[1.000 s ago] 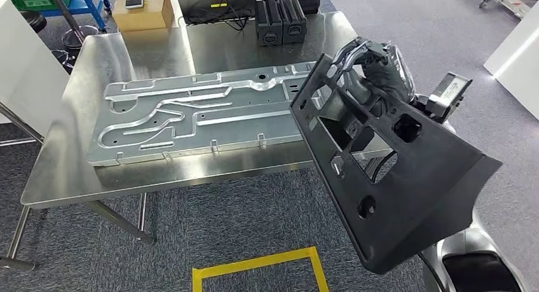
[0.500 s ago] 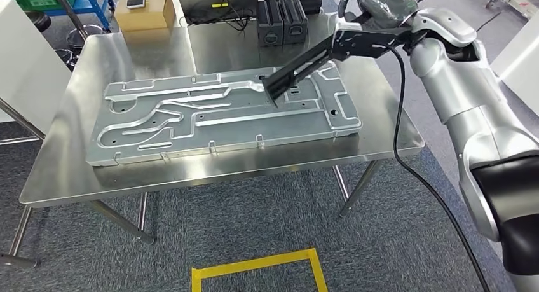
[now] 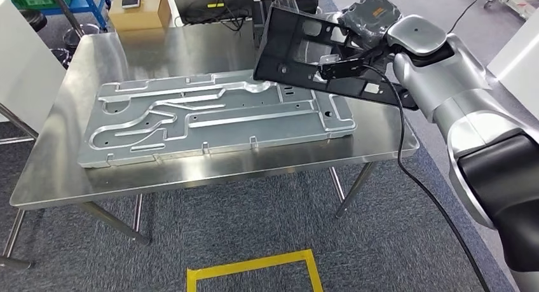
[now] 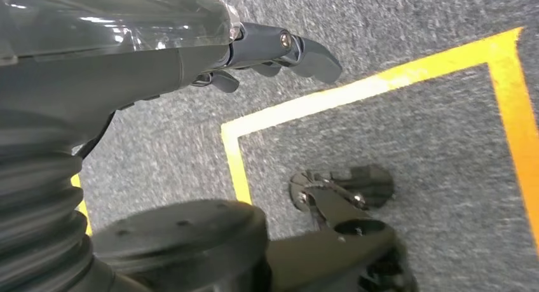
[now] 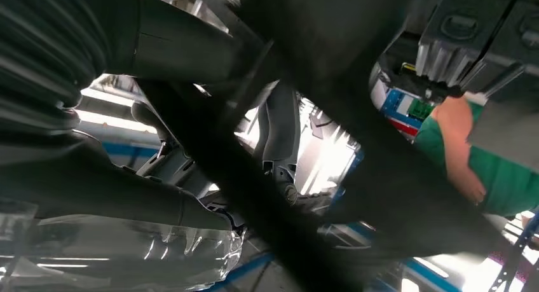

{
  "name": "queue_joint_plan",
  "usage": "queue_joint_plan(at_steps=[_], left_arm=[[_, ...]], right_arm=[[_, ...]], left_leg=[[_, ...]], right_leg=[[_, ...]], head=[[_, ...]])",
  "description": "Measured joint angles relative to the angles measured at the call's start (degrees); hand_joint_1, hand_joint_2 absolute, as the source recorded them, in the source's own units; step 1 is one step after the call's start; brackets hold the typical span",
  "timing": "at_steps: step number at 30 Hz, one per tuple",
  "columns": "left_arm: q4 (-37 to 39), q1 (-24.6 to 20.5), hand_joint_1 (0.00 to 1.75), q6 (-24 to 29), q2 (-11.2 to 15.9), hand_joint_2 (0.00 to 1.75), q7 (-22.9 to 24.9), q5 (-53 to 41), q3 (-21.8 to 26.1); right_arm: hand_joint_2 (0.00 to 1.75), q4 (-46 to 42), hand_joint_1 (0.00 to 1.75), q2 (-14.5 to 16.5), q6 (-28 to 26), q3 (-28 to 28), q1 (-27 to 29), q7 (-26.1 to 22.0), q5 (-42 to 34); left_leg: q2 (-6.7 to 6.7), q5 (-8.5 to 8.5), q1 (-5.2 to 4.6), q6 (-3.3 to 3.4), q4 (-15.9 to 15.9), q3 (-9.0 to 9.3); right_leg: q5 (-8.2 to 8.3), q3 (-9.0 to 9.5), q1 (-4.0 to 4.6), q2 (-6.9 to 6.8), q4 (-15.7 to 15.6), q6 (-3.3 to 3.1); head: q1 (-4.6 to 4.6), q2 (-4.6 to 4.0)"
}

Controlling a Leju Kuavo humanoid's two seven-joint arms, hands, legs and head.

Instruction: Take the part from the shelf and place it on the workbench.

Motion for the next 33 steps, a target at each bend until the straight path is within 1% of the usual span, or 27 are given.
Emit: queue_joint_plan(at_steps=[2,3,4,6,7,8,9,10,11,12,13,14,15,17,18,19,20,22,23,24,25,26,27,28,29,32,33], left_arm=[[0.0,0.1,0.0,0.0,0.0,1.75,0.3,-0.2,0.0],[0.0,0.0,0.0,0.0,-0.1,1.75,0.5,-0.3,0.0],[0.0,0.0,0.0,0.0,-0.1,1.75,0.5,-0.4,0.0],[0.0,-0.2,0.0,-0.1,-0.1,1.75,0.5,-0.6,0.0],[0.0,-0.2,0.0,-0.1,-0.1,1.75,0.5,-0.6,0.0],[0.0,-0.2,0.0,-0.1,-0.1,1.75,0.6,-0.7,0.0],[0.0,-0.2,0.0,-0.1,-0.1,1.75,0.6,-0.7,0.0],[0.0,-0.1,0.0,-0.1,-0.2,1.75,0.6,-0.7,0.0],[0.0,-0.1,0.0,-0.1,-0.2,1.75,0.6,-0.8,0.0],[0.0,-0.2,0.0,-0.1,-0.3,1.75,0.6,-0.8,0.0],[0.0,-0.3,0.0,-0.1,-0.3,1.75,0.6,-0.8,0.0],[0.0,-0.3,0.0,-0.1,-0.3,1.75,0.6,-0.9,-0.1],[0.0,-0.3,0.0,-0.1,-0.3,1.75,0.6,-0.9,-0.1],[0.0,-0.2,0.0,-0.1,-0.3,1.75,0.7,-0.9,-0.1],[0.0,-0.2,0.0,-0.2,-0.3,1.75,0.7,-0.9,-0.1],[0.0,-0.1,0.0,-0.2,-0.3,1.75,0.8,-1.0,-0.1],[0.0,-0.2,0.0,-0.2,-0.3,1.75,0.8,-1.0,-0.1],[0.0,-0.2,0.0,-0.3,-0.3,1.75,0.9,-1.1,-0.1],[0.0,-0.2,0.0,-0.3,-0.3,1.75,0.9,-1.2,-0.1],[0.0,-0.1,0.0,-0.3,-0.3,1.75,0.9,-1.2,-0.1],[0.0,-0.1,0.0,-0.3,-0.3,1.75,0.9,-1.3,-0.2],[0.0,-0.2,0.0,-0.4,-0.3,1.75,0.9,-1.3,-0.2],[0.0,-0.2,0.0,-0.4,-0.3,1.75,0.9,-1.4,-0.3],[0.0,-0.4,0.0,-0.3,-0.3,1.75,1.0,-1.4,-0.4],[0.0,-0.5,0.0,-0.3,-0.3,1.75,1.0,-1.5,-0.4],[0.0,-0.7,0.0,-0.3,-0.4,1.75,1.0,-1.5,-0.5],[0.0,-0.8,0.0,-0.3,-0.4,1.75,1.1,-1.5,-0.5]], right_arm=[[1.75,0.9,1.75,0.6,-1.4,0.6,0.1,0.0,0.7],[1.75,1.4,1.75,1.0,-2.2,0.8,0.1,0.0,0.9],[1.75,1.8,1.75,1.4,-2.9,1.1,0.2,0.0,1.1],[1.75,2.7,1.75,2.3,-3.9,1.6,0.6,0.1,1.4],[1.75,3.2,1.75,2.6,-4.0,1.9,1.1,0.2,1.5],[1.75,3.6,1.75,3.0,-4.1,2.1,1.6,0.3,1.6],[1.75,4.0,1.75,3.5,-4.1,2.3,2.0,0.4,1.5],[1.75,4.2,1.75,3.9,-4.1,2.4,2.2,0.5,1.5],[1.75,4.5,1.75,4.3,-4.1,2.5,2.3,0.5,1.4],[1.75,4.6,1.75,4.7,-4.2,2.5,2.3,0.5,1.3],[1.75,4.7,1.75,5.0,-4.2,2.6,2.2,0.5,1.2],[1.75,4.9,1.75,5.3,-4.2,2.6,2.2,0.5,1.2],[1.75,5.0,1.75,5.5,-4.2,2.6,2.2,0.6,1.2],[1.75,5.3,1.75,5.8,-4.1,2.6,2.3,0.6,1.0],[1.75,5.4,1.75,6.0,-4.1,2.6,2.2,0.6,0.8],[1.75,5.5,1.75,6.2,-4.1,2.6,2.2,0.6,0.7],[1.75,5.6,1.75,6.4,-4.0,2.6,2.2,0.6,0.6],[1.75,5.8,1.75,6.7,-3.9,2.6,2.4,0.6,0.5],[1.75,6.0,1.75,6.7,-3.9,2.6,2.5,0.6,0.5],[1.75,6.1,1.75,6.7,-3.9,2.6,2.6,0.6,0.5],[1.75,6.2,1.75,6.7,-3.9,2.6,2.7,0.6,0.5],[1.75,6.3,1.75,6.7,-3.9,2.6,2.7,0.6,0.6],[1.75,6.4,1.75,6.8,-4.0,2.6,2.7,0.6,0.7],[1.75,6.4,1.75,6.8,-4.0,2.6,2.7,0.6,1.0],[1.75,6.5,1.75,6.9,-4.1,2.6,2.8,0.6,1.4],[1.75,6.6,1.75,7.0,-4.1,2.6,3.1,0.6,2.6],[1.75,6.7,1.75,7.1,-4.2,2.6,3.2,0.6,2.9]], left_leg=[[0.1,0.49,0.25,0.19,-0.9,0.46],[0.18,0.79,0.43,0.35,-1.5,0.76],[0.28,1.07,0.59,0.47,-2.0,1.03],[0.31,1.2,0.64,0.64,-2.2,1.1],[0.27,1.19,0.68,0.64,-2.1,1.1],[0.2,1.14,0.74,0.6,-2.1,1.1],[0.12,1.06,0.82,0.49,-2.0,1.1],[0.06,0.92,0.92,0.29,-1.8,1.1],[0.02,0.7,0.98,-0.03,-1.5,1.08],[-0.03,0.45,0.93,-0.41,-1.1,0.95],[-0.07,0.24,0.88,-0.79,-0.8,0.82],[-0.1,0.12,0.82,-1.15,-0.6,0.7],[-0.14,0.11,0.77,-1.46,-0.6,0.61],[-0.12,-0.12,0.9,-2.07,-0.5,0.51],[-0.09,-0.84,0.97,-2.35,0.5,0.13],[-0.04,-2.2,1.05,-2.58,2.7,-0.8],[0.0,-3.98,1.11,-2.75,6.0,-2.29],[0.02,-7.17,1.13,-2.91,13.8,-6.01],[0.02,-7.55,1.13,-2.87,16.1,-7.21],[0.02,-6.86,1.12,-2.74,16.2,-7.45],[0.02,-5.23,1.1,-2.52,14.1,-6.61],[0.01,-2.94,1.02,-2.14,10.2,-4.85],[0.01,-1.21,0.86,-1.77,6.0,-2.9],[0.02,-0.11,0.72,-1.46,2.7,-1.28],[0.01,0.34,0.56,-1.23,0.6,-0.27],[0.05,0.35,0.54,-0.72,-0.7,0.26],[0.11,0.56,0.67,-0.4,-1.0,0.45]], right_leg=[[-0.22,-0.08,-0.01,0.03,0.1,0.59],[-0.98,-0.55,0.0,0.06,1.2,0.82],[-2.27,-1.54,-0.02,0.07,3.3,1.05],[-5.68,-4.99,-0.4,0.05,10.6,1.49],[-6.71,-6.63,-0.63,0.02,13.9,1.73],[-6.79,-7.52,-0.87,0.0,15.5,1.93],[-5.79,-7.32,-1.11,-0.04,14.8,2.1],[-3.94,-5.99,-1.31,-0.1,11.9,2.25],[-2.01,-3.99,-1.51,-0.17,7.7,2.39],[-0.65,-2.15,-1.49,-0.17,4.0,2.37],[0.12,-0.91,-1.48,-0.12,1.3,2.18],[0.27,-0.34,-1.37,-0.04,0.1,1.87],[0.17,-0.36,-1.18,0.06,0.1,1.42],[0.32,-0.4,-1.2,0.09,-0.1,0.61],[0.38,-0.35,-1.24,0.07,-0.2,0.2],[0.42,-0.28,-1.28,0.08,-0.3,-0.14],[0.4,-0.24,-1.22,0.09,-0.3,-0.39],[0.33,-0.24,-0.99,0.12,-0.3,-0.65],[0.3,-0.22,-0.85,0.12,-0.2,-0.71],[0.26,-0.19,-0.72,0.12,-0.2,-0.75],[0.23,-0.13,-0.61,0.12,-0.2,-0.76],[0.18,-0.03,-0.52,0.13,-0.2,-0.74],[0.09,0.04,-0.36,0.15,-0.2,-0.64],[0.04,0.04,-0.26,0.17,-0.2,-0.48],[0.03,0.01,-0.22,0.18,-0.2,-0.26],[0.03,-0.06,-0.3,0.15,-0.2,0.63],[-0.48,-0.32,-0.31,0.13,0.4,0.9]], head=[[0.01,0.0],[0.01,0.0],[0.01,0.0],[0.01,0.0],[0.01,0.0],[0.01,0.0],[0.01,0.0],[0.01,0.0],[0.01,0.0],[0.01,0.0],[0.01,0.0],[0.0,0.0],[0.0,0.0],[0.0,0.0],[0.0,0.0],[0.0,0.0],[0.0,0.0],[-0.01,0.0],[-0.01,0.0],[0.0,0.0],[0.01,0.0],[0.01,0.0],[0.01,0.0],[0.0,0.0],[0.0,0.0],[0.01,0.0],[0.01,0.0]])
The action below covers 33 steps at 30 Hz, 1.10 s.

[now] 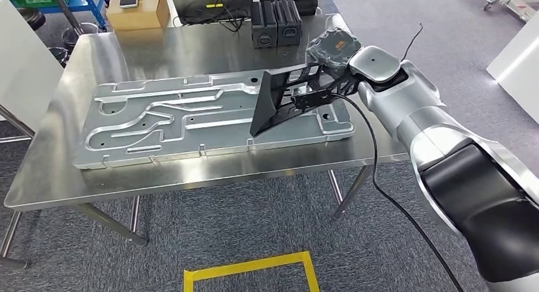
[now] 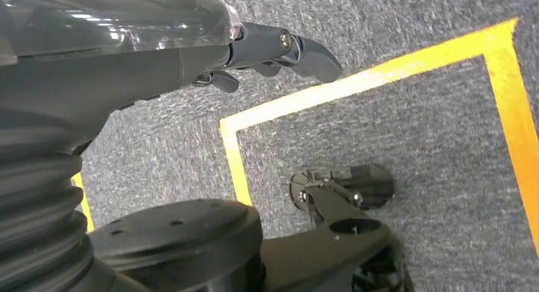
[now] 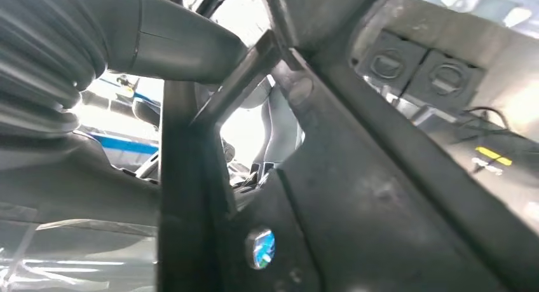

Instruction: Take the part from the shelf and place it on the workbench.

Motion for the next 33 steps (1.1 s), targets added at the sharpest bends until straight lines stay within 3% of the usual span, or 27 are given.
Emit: queue_joint_plan(at_steps=[2,4,5,6,7,9,11,14,16,19,20,21,22,24,25,27,30,32,33], left_arm=[[0.0,-0.1,0.0,0.0,0.0,1.75,0.3,0.0,0.0],[0.0,-0.1,0.0,-0.1,-0.1,1.75,0.5,-0.1,0.0],[0.0,0.0,0.0,-0.2,-0.1,1.75,0.6,-0.2,0.0],[0.0,0.1,0.0,-0.2,-0.2,1.75,0.5,-0.3,0.0],[0.0,0.1,0.0,-0.2,-0.2,1.75,0.5,-0.4,0.0],[0.0,0.2,0.0,-0.2,-0.3,1.75,0.4,-0.5,-0.1],[0.0,0.1,0.0,-0.2,-0.5,1.75,0.0,-0.5,-0.3],[0.0,0.2,0.0,-0.2,-0.5,1.75,-0.5,-0.5,-0.6],[0.0,0.3,0.0,-0.3,-0.6,1.75,-0.6,-0.5,-0.7],[0.0,0.3,0.0,-0.6,-0.6,1.75,-0.4,-0.8,-0.9],[0.0,0.3,0.0,-0.7,-0.6,1.75,-0.1,-0.9,-0.9],[0.0,0.3,0.0,-0.7,-0.6,1.75,0.1,-0.9,-0.9],[0.0,0.3,0.0,-0.8,-0.6,1.75,0.2,-0.9,-0.9],[0.0,0.3,0.0,-0.8,-0.6,1.75,0.3,-1.0,-1.0],[0.0,0.3,0.0,-0.8,-0.6,1.75,0.3,-1.0,-1.0],[0.0,0.1,0.0,-0.8,-0.6,1.75,0.3,-1.0,-1.0],[0.0,0.1,0.0,-0.7,-0.6,1.75,0.3,-1.0,-1.0],[0.0,0.0,0.0,-0.7,-0.6,1.75,0.1,-0.9,-1.0],[0.0,0.0,0.0,-0.6,-0.6,1.75,0.0,-0.9,-1.0]], right_arm=[[1.75,0.1,1.75,0.0,-0.2,0.0,0.0,0.0,0.6],[1.75,0.2,1.75,0.0,-0.4,0.0,0.3,-0.1,1.3],[1.75,0.3,1.75,0.0,-0.5,0.0,0.6,-0.1,1.6],[1.75,0.3,1.75,0.0,-0.6,0.1,0.8,-0.2,2.0],[1.75,0.4,1.75,0.0,-0.7,0.1,1.0,-0.2,2.3],[1.75,0.4,1.75,0.1,-0.8,0.1,0.9,-0.2,3.0],[1.75,0.4,1.75,0.1,-0.9,0.2,0.8,-0.3,3.8],[1.75,0.5,1.75,0.2,-0.9,0.5,0.8,-0.3,5.1],[1.75,0.5,1.75,0.2,-0.9,0.7,0.7,-0.2,5.5],[1.75,0.5,1.75,0.2,-0.8,0.9,0.6,-0.3,6.0],[1.75,0.6,1.75,0.2,-0.7,1.0,0.7,-0.3,6.1],[1.75,0.6,1.75,0.2,-0.7,1.1,0.7,-0.3,6.1],[1.75,0.6,1.75,0.2,-0.6,1.1,0.7,-0.4,6.2],[1.75,0.6,1.75,0.2,-0.4,1.2,0.7,-0.5,6.2],[1.75,0.6,1.75,0.2,-0.4,1.2,0.6,-0.5,6.2],[1.75,0.6,1.75,0.2,-0.2,1.2,0.4,-0.5,6.3],[1.75,0.6,1.75,0.1,-0.1,1.2,0.4,-0.5,6.3],[1.75,0.6,1.75,0.1,-0.1,1.2,0.3,-0.5,6.3],[1.75,0.6,1.75,0.1,-0.1,1.2,0.3,-0.5,6.3]], left_leg=[[0.12,0.33,0.23,0.54,-0.6,0.31],[0.11,0.3,0.21,0.8,-0.6,0.32],[0.08,0.23,0.22,0.81,-0.5,0.33],[0.03,0.15,0.26,0.74,-0.4,0.34],[-0.02,0.01,0.31,0.6,-0.2,0.35],[-0.13,-0.49,0.36,0.09,0.5,0.26],[-0.2,-0.95,0.21,-0.55,1.1,0.04],[-0.22,-1.1,0.12,-1.43,1.1,-0.11],[-0.17,-2.54,0.23,-2.01,3.0,-0.82],[-0.12,-7.67,0.43,-2.55,13.3,-5.48],[-0.11,-8.62,0.46,-2.61,16.5,-7.11],[-0.11,-8.44,0.46,-2.57,17.8,-7.87],[-0.11,-7.18,0.45,-2.41,16.7,-7.44],[-0.08,-3.18,0.31,-1.64,9.2,-3.8],[-0.02,-1.99,0.14,-1.16,5.2,-1.8],[0.09,-1.43,-0.28,-0.4,1.2,0.32],[0.1,-1.18,-0.28,0.32,-0.1,1.48],[0.11,-0.99,-0.1,0.71,-0.8,2.37],[0.11,-1.06,-0.11,0.85,-1.0,2.58]], right_leg=[[-2.69,-2.09,-0.09,-0.03,4.5,0.4],[-5.92,-5.81,-0.24,-0.03,12.1,0.74],[-6.52,-7.23,-0.39,-0.04,14.7,0.91],[-5.99,-7.69,-0.58,-0.06,15.2,1.07],[-4.41,-6.95,-0.8,-0.1,13.4,1.21],[-0.62,-3.25,-1.11,-0.23,5.7,1.37],[0.85,-0.92,-1.04,-0.15,0.7,1.01],[0.78,-0.84,-0.82,-0.04,0.2,-0.04],[0.92,-0.64,-0.99,-0.09,-0.1,-0.79],[0.83,-0.47,-0.89,-0.08,-0.3,-1.46],[0.67,-0.43,-0.77,-0.05,-0.3,-1.55],[0.49,-0.35,-0.67,0.01,-0.3,-1.59],[0.27,-0.16,-0.57,0.07,-0.2,-1.57],[-0.21,0.47,-0.41,0.12,-0.2,-1.45],[-0.42,0.75,-0.27,0.09,-0.2,-1.28],[-0.4,1.09,-0.27,0.08,-0.3,-0.68],[-0.11,1.17,-0.39,0.02,0.2,0.31],[-1.78,-0.43,-0.49,-0.06,3.2,0.67],[-3.19,-2.14,-0.52,-0.07,6.3,0.88]], head=[[0.0,0.0],[0.0,0.0],[0.0,0.0],[0.0,0.0],[0.0,0.0],[0.0,0.0],[-0.01,0.0],[-0.01,0.0],[-0.01,0.0],[-0.02,0.0],[-0.02,0.0],[-0.02,0.0],[-0.01,0.0],[-0.01,0.0],[0.0,0.0],[-0.01,0.0],[-0.01,0.0],[0.0,0.0],[0.0,0.0]])
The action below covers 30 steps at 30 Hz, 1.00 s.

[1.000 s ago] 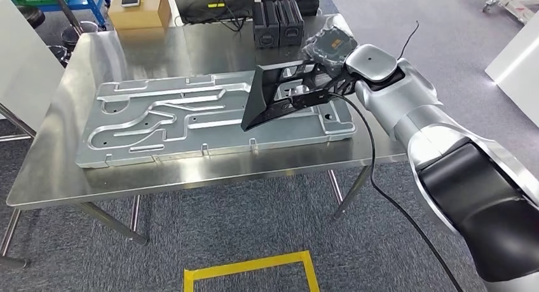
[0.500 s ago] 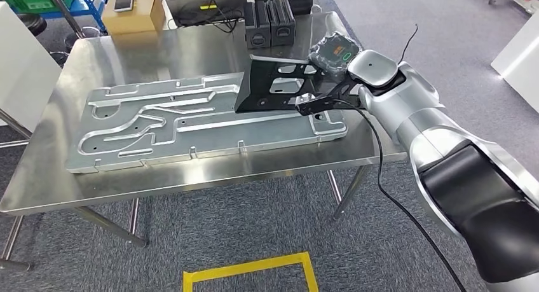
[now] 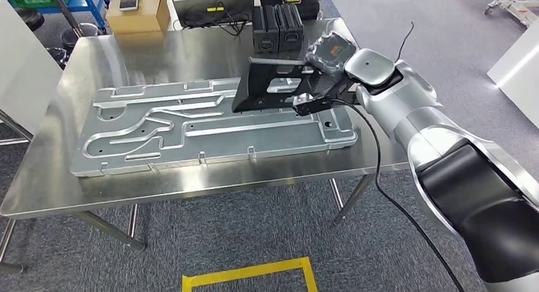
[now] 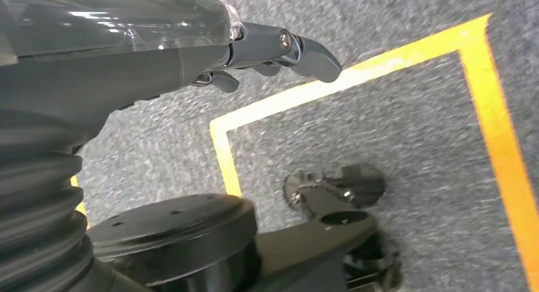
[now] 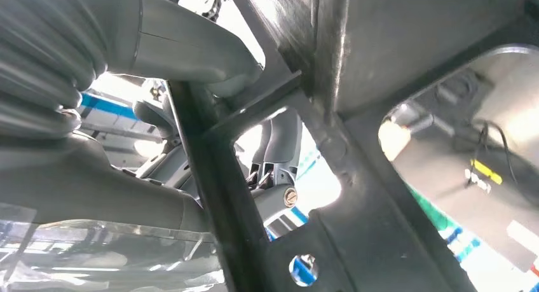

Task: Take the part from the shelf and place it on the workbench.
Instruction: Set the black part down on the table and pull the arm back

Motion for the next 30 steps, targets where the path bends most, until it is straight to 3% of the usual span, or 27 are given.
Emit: queue_joint_plan(at_steps=[2,3,4,6,8,9,13,15,17,18,19,20,22,23,25,28,30], left_arm=[[0.0,-0.1,0.0,0.0,0.0,1.75,-0.2,0.1,0.0],[0.0,0.0,0.0,0.0,0.0,1.75,-0.2,0.1,0.0],[0.0,0.0,0.0,0.0,0.0,1.75,-0.3,0.1,0.0],[0.0,0.1,0.0,0.0,0.0,1.75,-0.3,0.1,0.0],[0.0,0.1,0.0,0.0,-0.1,1.75,-0.3,0.1,0.0],[0.0,0.0,0.0,0.0,-0.1,1.75,-0.2,0.1,0.0],[0.0,0.0,0.0,0.0,-0.1,1.75,-0.3,0.1,0.0],[0.0,0.0,0.0,0.0,-0.1,1.75,-0.2,0.1,0.0],[0.0,-0.1,0.0,0.0,-0.1,1.75,-0.2,0.1,0.0],[0.0,0.0,0.0,0.0,-0.1,1.75,-0.2,0.1,0.0],[0.0,0.0,0.0,0.0,-0.1,1.75,-0.2,0.1,0.0],[0.0,0.0,0.0,0.0,-0.1,1.75,-0.2,0.2,0.0],[0.0,0.1,0.0,-0.4,-0.1,1.75,-0.6,0.4,0.0],[0.0,0.0,0.0,-0.7,-0.1,1.75,-1.0,0.5,0.0],[0.0,0.0,0.0,-1.3,0.0,1.75,-1.8,0.6,0.0],[0.0,0.2,0.0,-1.8,0.0,1.75,-2.7,0.8,0.0],[0.0,0.2,0.0,-2.0,-0.1,1.75,-3.2,1.0,0.0]], right_arm=[[1.75,0.1,1.75,0.0,0.0,0.0,0.3,-0.1,0.0],[1.75,0.1,1.75,0.0,0.0,0.0,0.5,-0.1,0.0],[1.75,0.2,1.75,0.0,0.0,0.0,0.7,-0.2,0.0],[1.75,0.2,1.75,0.0,0.0,0.0,0.8,-0.2,0.0],[1.75,0.2,1.75,0.0,0.0,0.0,0.6,-0.3,0.0],[1.75,0.2,1.75,0.0,0.0,0.0,0.6,-0.4,0.0],[1.75,0.2,1.75,0.1,0.0,0.0,0.8,-0.5,0.1],[1.75,0.2,1.75,0.2,0.0,0.0,0.5,-0.5,0.1],[1.75,0.2,1.75,0.3,0.0,0.0,0.6,-0.5,0.1],[1.75,0.2,1.75,0.3,0.0,0.0,0.8,-0.6,0.1],[1.75,0.2,1.75,0.4,0.0,0.0,0.9,-0.6,0.1],[1.75,0.2,1.75,0.4,0.0,0.0,1.1,-0.6,0.1],[1.75,0.2,1.75,0.5,0.0,0.0,1.1,-0.6,0.1],[1.75,0.2,1.75,0.6,0.0,-0.1,1.1,-0.5,0.2],[1.75,0.2,1.75,0.7,0.0,-0.1,1.3,0.0,0.4],[1.75,0.2,1.75,1.0,-0.3,-0.2,1.7,1.2,0.7],[0.87,0.3,0.87,1.3,-0.4,-0.3,1.8,2.4,0.8]], left_leg=[[-0.06,-0.32,0.0,0.2,0.0,0.26],[-0.13,-0.55,0.01,0.22,0.1,0.44],[-0.22,-0.82,0.03,0.16,0.2,0.67],[-0.37,-1.59,0.07,-0.12,0.5,1.26],[-0.45,-2.32,-0.01,-0.64,0.8,1.41],[-0.45,-2.6,-0.05,-0.96,0.9,1.38],[-0.38,-3.64,-0.02,-2.29,2.3,1.21],[-0.29,-6.14,0.15,-2.79,7.1,-1.08],[-0.26,-9.33,0.23,-3.01,14.9,-5.46],[-0.27,-10.07,0.25,-3.0,17.6,-7.33],[-0.27,-9.62,0.25,-2.92,18.2,-8.21],[-0.26,-8.03,0.24,-2.76,16.5,-7.96],[-0.23,-3.17,0.08,-2.17,8.3,-4.91],[-0.18,-1.78,-0.11,-1.85,4.7,-3.55],[-0.14,-0.83,-0.5,-1.29,1.5,-2.36],[-0.09,0.45,-0.3,-0.55,0.6,-1.84],[0.01,1.09,0.0,-0.17,-0.1,-1.48]], right_leg=[[-2.33,-4.31,-0.03,0.0,6.8,0.45],[-2.25,-5.72,-0.06,-0.01,8.4,0.55],[-1.03,-6.11,-0.1,-0.03,7.8,0.56],[3.92,-3.94,-0.19,-0.08,1.0,0.33],[6.68,-1.5,0.09,-0.13,-5.5,-0.29],[7.01,-1.06,0.27,-0.1,-7.0,-0.73],[6.65,-0.36,0.28,0.0,-7.4,-2.32],[6.46,0.05,0.21,0.0,-7.5,-2.78],[6.27,0.12,0.29,0.06,-7.4,-3.03],[6.17,0.15,0.36,0.08,-7.4,-3.1],[6.07,0.18,0.43,0.09,-7.3,-3.12],[5.97,0.25,0.5,0.11,-7.2,-3.1],[5.78,0.48,0.62,0.11,-7.1,-3.01],[5.78,0.53,0.65,0.11,-7.1,-2.87],[5.84,0.48,0.58,0.08,-7.1,-2.36],[5.54,0.4,0.6,0.04,-6.9,-1.36],[3.17,-1.12,0.59,0.01,-3.3,-0.88]], head=[[0.0,0.0],[0.0,0.0],[0.0,0.0],[0.0,0.0],[0.0,0.0],[-0.01,0.0],[-0.01,0.0],[-0.02,0.0],[-0.02,0.0],[-0.02,0.0],[-0.03,0.0],[-0.03,0.0],[-0.03,0.0],[-0.02,0.0],[-0.02,0.0],[-0.02,0.0],[-0.02,0.0]])
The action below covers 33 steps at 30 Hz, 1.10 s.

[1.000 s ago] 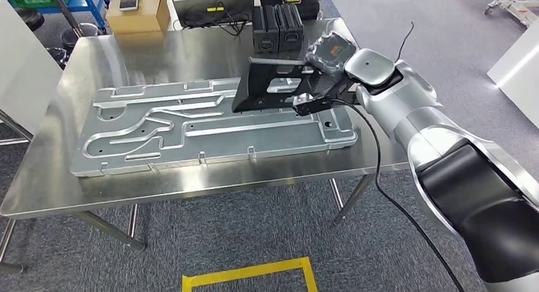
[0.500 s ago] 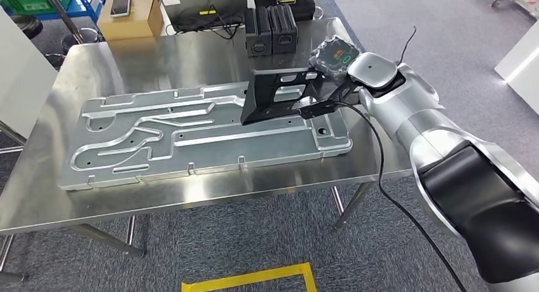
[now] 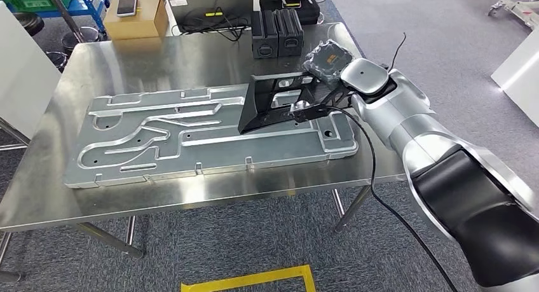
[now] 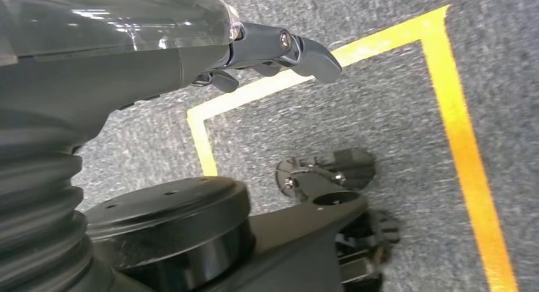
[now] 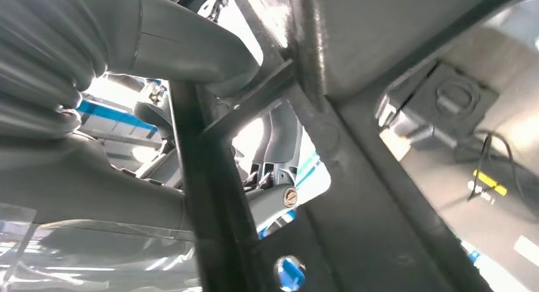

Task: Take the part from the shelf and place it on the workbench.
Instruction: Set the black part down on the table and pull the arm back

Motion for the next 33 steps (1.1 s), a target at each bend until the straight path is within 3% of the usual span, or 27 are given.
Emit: queue_joint_plan(at_steps=[2,3,4,5,7,9,12,14,15,17,18,19,20,21,22,24,25,29,31,33], left_arm=[[0.0,0.0,0.0,-0.1,0.0,1.75,-0.3,0.0,0.0],[0.0,0.0,0.0,-0.1,0.0,1.75,-0.3,-0.1,0.0],[0.0,0.0,0.0,0.1,0.0,1.75,-0.1,-0.2,0.0],[0.0,0.1,0.0,0.2,0.0,1.75,0.1,-0.2,0.0],[0.0,0.2,0.0,0.4,0.0,0.87,0.4,0.3,0.0],[0.0,0.3,0.0,0.6,0.0,0.0,0.3,1.3,0.1],[0.0,0.5,0.0,1.1,0.1,0.0,0.3,2.2,0.3],[0.0,0.8,0.0,1.4,0.1,0.0,0.3,2.4,0.5],[0.0,0.9,0.0,1.6,0.1,0.0,0.3,2.4,0.5],[0.0,1.1,0.0,1.7,0.1,0.0,0.3,2.5,0.6],[0.0,1.3,0.0,1.8,0.1,0.0,0.3,2.5,0.6],[0.0,1.4,0.0,1.8,0.1,0.0,0.3,2.5,0.7],[0.0,1.5,0.0,1.8,0.2,0.0,0.3,2.6,0.7],[0.0,1.6,0.0,1.9,0.2,0.0,0.3,2.6,0.8],[0.0,1.6,0.0,1.9,0.2,0.0,0.3,2.6,0.9],[0.0,1.6,0.0,1.9,0.2,0.0,0.3,2.6,1.2],[0.0,1.6,0.0,1.9,0.2,0.0,0.3,2.6,1.3],[0.0,1.7,0.0,2.0,0.2,0.0,0.4,2.7,1.5],[0.0,1.7,0.0,2.0,0.1,0.0,0.4,2.8,1.6],[0.0,1.7,0.0,2.1,0.1,0.0,0.3,3.2,1.6]], right_arm=[[0.0,0.2,0.0,0.6,-0.1,0.0,0.6,1.1,0.2],[0.0,0.3,0.0,0.8,-0.1,0.0,1.1,1.5,0.4],[0.0,0.5,0.0,1.2,-0.2,0.0,1.6,1.8,0.5],[0.0,0.7,0.0,1.5,-0.2,-0.1,2.1,2.0,0.6],[0.0,1.0,0.0,2.1,-0.3,-0.3,2.5,2.4,0.6],[0.0,1.2,0.0,2.9,-0.2,-0.8,2.4,2.8,0.3],[0.0,1.5,0.0,3.8,0.5,-1.6,2.2,3.3,-0.1],[0.0,1.8,0.0,4.2,0.9,-2.1,1.9,3.5,-0.2],[0.0,1.9,0.0,4.4,1.0,-2.2,1.9,3.6,-0.2],[0.0,2.3,0.0,4.7,1.3,-2.4,2.1,3.9,-0.2],[0.0,2.5,0.0,4.7,1.5,-2.5,2.3,4.1,-0.2],[0.0,2.7,0.0,4.8,1.6,-2.6,2.4,4.3,-0.3],[0.0,2.9,0.0,4.8,1.7,-2.6,2.6,4.4,-0.3],[0.0,3.0,0.0,4.8,1.7,-2.7,2.7,4.6,-0.3],[0.0,3.1,0.0,4.8,1.7,-2.8,2.7,4.7,-0.3],[0.0,3.3,0.0,4.8,1.7,-2.9,2.7,4.9,-0.3],[0.0,3.4,0.0,4.8,1.7,-3.0,2.7,4.9,-0.3],[0.0,3.6,0.0,4.7,1.7,-3.3,2.7,5.3,-0.3],[0.0,3.7,0.0,4.4,1.6,-3.6,2.6,6.2,0.1],[0.0,3.9,0.0,3.7,0.9,-3.7,2.7,8.0,1.4]], left_leg=[[0.02,0.09,-0.06,0.16,0.0,0.01],[0.01,0.07,-0.05,0.17,0.0,0.01],[-0.04,0.04,-0.02,0.15,0.1,0.02],[-0.12,-0.03,0.02,0.07,0.2,0.01],[-0.27,-0.35,0.08,-0.31,0.7,-0.04],[-0.35,-0.82,-0.09,-0.93,1.3,-0.22],[-0.38,-1.09,-0.15,-1.79,1.3,-0.2],[-0.34,-2.27,0.02,-2.41,2.7,-0.65],[-0.32,-3.72,0.1,-2.67,5.1,-1.65],[-0.29,-7.58,0.23,-3.07,12.7,-5.12],[-0.29,-8.94,0.28,-3.17,16.3,-6.82],[-0.29,-9.25,0.28,-3.18,18.2,-7.75],[-0.29,-8.41,0.28,-3.1,17.8,-7.56],[-0.29,-6.58,0.27,-2.92,15.0,-6.2],[-0.28,-4.39,0.26,-2.63,10.6,-4.07],[-0.26,-1.85,0.0,-2.0,3.3,-0.54],[-0.26,-1.54,-0.15,-1.74,1.7,0.21],[-0.2,-0.97,-0.06,-0.55,0.6,0.61],[-0.09,-0.57,0.13,-0.08,0.1,0.78],[-0.11,-0.54,0.06,0.08,0.1,0.69]], right_leg=[[-3.72,-3.33,-0.16,-0.01,7.5,0.37],[-4.8,-4.76,-0.3,-0.02,10.7,0.55],[-4.87,-5.34,-0.45,-0.05,12.1,0.69],[-3.87,-4.73,-0.62,-0.08,11.0,0.79],[-0.64,-0.81,-0.92,-0.19,3.6,0.82],[1.03,2.33,-0.85,-0.17,-2.4,0.41],[1.05,2.91,-0.53,0.02,-3.4,-0.63],[1.17,3.13,-0.64,0.02,-3.7,-1.34],[1.23,3.22,-0.74,-0.01,-3.9,-1.63],[1.24,3.21,-0.71,-0.06,-3.9,-1.9],[1.24,3.18,-0.64,-0.07,-3.9,-1.92],[1.23,3.17,-0.57,-0.08,-3.9,-1.93],[1.23,3.19,-0.52,-0.08,-3.9,-1.93],[1.23,3.23,-0.48,-0.06,-3.8,-1.92],[1.22,3.28,-0.45,-0.03,-3.8,-1.89],[1.25,3.28,-0.3,0.03,-3.8,-1.56],[1.29,3.24,-0.27,0.04,-3.8,-1.3],[0.75,2.94,-0.31,0.04,-3.1,-0.02],[-2.29,0.67,-0.37,0.02,1.9,0.28],[-5.75,-3.01,-0.45,0.0,9.7,0.52]], head=[[0.0,0.0],[0.0,0.0],[0.0,0.0],[0.0,0.0],[0.0,0.0],[0.0,0.0],[-0.01,0.0],[-0.01,0.0],[-0.01,0.0],[-0.01,0.0],[0.0,0.0],[0.0,0.0],[0.0,0.0],[0.0,0.0],[0.0,0.0],[0.0,0.0],[0.0,0.0],[0.0,0.0],[0.0,0.0],[0.0,0.0]])
